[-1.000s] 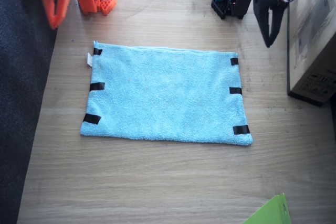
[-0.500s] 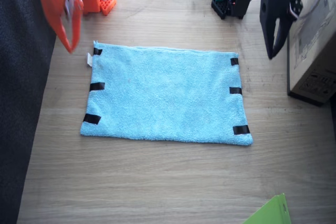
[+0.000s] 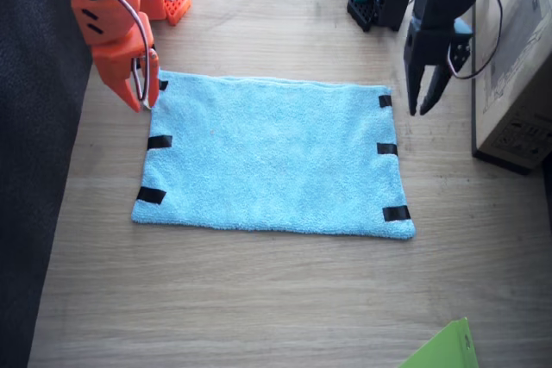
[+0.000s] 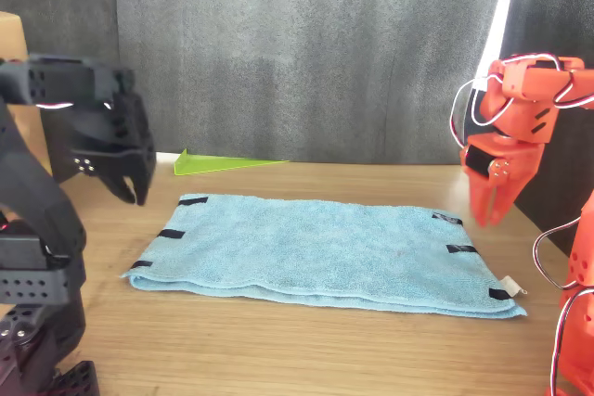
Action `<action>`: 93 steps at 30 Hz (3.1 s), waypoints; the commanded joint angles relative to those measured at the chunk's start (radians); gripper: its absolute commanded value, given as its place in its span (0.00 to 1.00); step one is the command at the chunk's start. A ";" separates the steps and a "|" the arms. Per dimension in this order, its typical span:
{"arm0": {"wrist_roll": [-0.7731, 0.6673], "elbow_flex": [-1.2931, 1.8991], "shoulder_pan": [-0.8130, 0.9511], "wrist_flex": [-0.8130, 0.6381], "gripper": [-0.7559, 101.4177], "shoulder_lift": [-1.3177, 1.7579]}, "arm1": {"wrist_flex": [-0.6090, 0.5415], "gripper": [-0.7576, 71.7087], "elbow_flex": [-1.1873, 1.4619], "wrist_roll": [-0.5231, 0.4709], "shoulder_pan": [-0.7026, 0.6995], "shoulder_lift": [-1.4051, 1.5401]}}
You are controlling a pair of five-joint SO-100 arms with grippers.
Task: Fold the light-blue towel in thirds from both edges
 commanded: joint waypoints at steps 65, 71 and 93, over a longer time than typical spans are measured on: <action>0.044 0.141 0.014 0.054 0.23 0.213 | -0.092 0.34 -0.005 -0.020 -0.044 -0.216; 0.049 0.144 0.008 0.060 0.23 0.218 | -0.098 0.34 -0.005 -0.020 -0.034 -0.250; 0.040 -0.035 -0.063 0.060 0.25 -0.146 | -0.104 0.34 0.002 -0.015 -0.012 -0.258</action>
